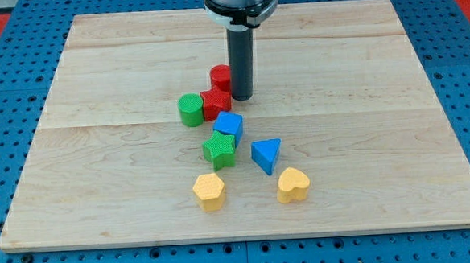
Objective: Place red circle to the top of red star
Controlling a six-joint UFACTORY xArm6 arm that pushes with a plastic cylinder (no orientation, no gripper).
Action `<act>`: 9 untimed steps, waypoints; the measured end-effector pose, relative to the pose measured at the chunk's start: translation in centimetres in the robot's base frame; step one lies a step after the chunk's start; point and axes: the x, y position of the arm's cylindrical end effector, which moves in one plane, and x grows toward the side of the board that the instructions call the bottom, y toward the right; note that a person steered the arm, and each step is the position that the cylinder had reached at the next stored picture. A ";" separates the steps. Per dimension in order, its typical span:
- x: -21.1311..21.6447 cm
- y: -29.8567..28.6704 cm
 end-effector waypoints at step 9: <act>-5.7 -2.5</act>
